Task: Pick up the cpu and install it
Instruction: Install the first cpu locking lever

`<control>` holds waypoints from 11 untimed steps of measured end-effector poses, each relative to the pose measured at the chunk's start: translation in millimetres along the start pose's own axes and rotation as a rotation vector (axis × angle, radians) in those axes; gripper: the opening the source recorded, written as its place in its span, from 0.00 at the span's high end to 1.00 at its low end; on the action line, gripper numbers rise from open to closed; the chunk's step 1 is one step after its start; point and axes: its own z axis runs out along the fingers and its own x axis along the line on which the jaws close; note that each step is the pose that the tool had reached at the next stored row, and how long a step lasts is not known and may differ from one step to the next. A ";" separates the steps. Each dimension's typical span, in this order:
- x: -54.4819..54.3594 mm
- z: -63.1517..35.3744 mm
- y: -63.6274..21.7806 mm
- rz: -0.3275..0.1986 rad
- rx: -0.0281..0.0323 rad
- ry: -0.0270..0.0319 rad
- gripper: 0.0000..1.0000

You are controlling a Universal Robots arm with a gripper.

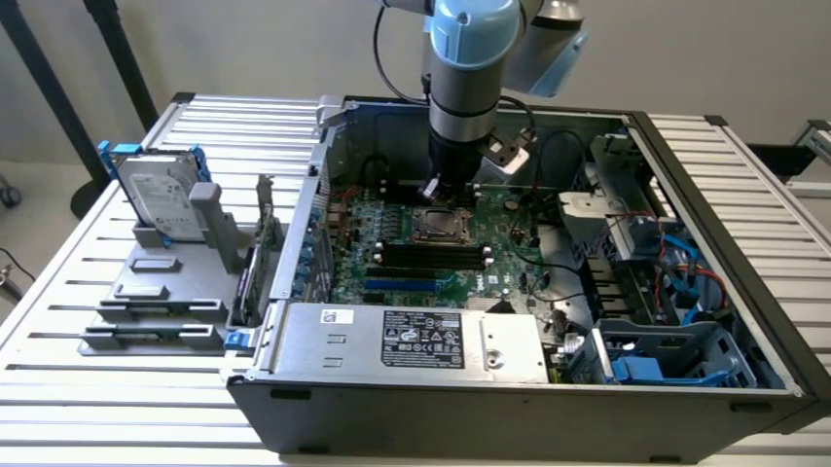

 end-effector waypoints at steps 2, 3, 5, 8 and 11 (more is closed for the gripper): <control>0.0 -0.1 0.0 0.000 0.0014 0.0012 0.89; 0.0 -0.1 0.0 0.000 0.0022 0.0022 0.89; 0.1 -0.6 0.0 0.000 0.0037 0.0037 0.89; 0.5 -5.7 -0.3 0.001 0.0064 0.0043 0.89; -3.0 -12.9 -0.2 0.001 0.0077 0.0051 0.89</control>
